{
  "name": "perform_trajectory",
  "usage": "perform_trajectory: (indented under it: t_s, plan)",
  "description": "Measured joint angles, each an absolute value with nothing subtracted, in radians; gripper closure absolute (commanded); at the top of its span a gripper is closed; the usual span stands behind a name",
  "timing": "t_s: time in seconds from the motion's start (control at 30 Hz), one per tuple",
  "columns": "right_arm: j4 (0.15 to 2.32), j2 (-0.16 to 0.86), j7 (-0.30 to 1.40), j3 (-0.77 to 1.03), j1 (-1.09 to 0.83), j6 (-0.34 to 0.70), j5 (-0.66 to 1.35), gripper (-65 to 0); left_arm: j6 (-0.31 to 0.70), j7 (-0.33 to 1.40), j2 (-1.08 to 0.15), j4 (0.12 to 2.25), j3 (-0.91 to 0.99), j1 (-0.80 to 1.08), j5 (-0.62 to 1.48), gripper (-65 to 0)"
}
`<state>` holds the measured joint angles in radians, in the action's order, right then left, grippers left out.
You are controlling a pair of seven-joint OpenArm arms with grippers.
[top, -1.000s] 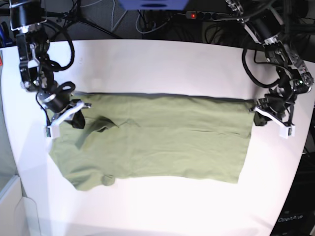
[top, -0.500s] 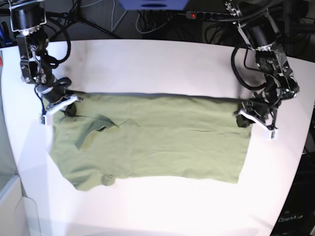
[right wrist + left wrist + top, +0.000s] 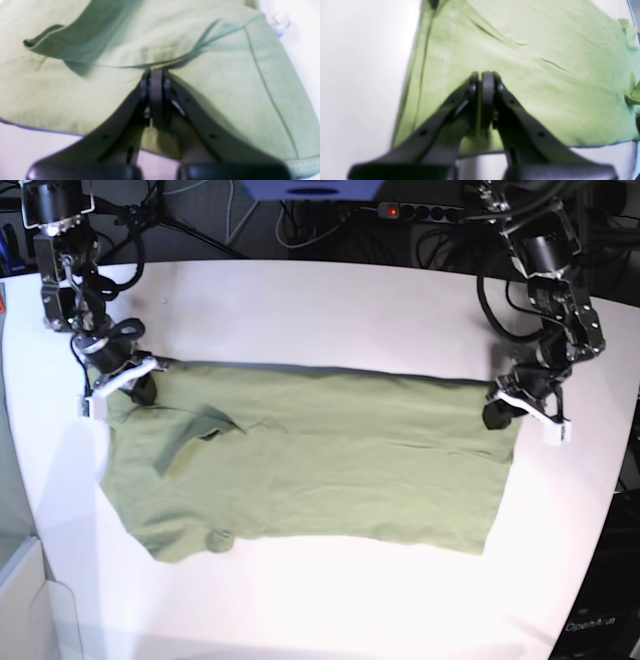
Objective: Fold the T-shirt properly
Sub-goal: 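Lift both shoulder corners and fold the collar edge over the shirt body, then drag the folded shirt with both grippers toward the robot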
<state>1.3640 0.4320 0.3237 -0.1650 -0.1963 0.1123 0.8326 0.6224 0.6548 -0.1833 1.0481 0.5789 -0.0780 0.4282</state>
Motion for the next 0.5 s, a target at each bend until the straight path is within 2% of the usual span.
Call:
perform_trajectory:
  t_s: [0.1,0.5]
  plan:
    - [1.386,0.433,0.311,-0.16,-0.236,0.118,0.836,-0.6,0.626,0.657,-0.186,1.079,0.58,-0.035,0.451,-2.6]
    - [1.481,0.435,0.186,-0.159,-0.427,0.128,0.841,-0.6,0.606,0.846,-0.157,1.341,0.591,0.128,0.447,-2.6]
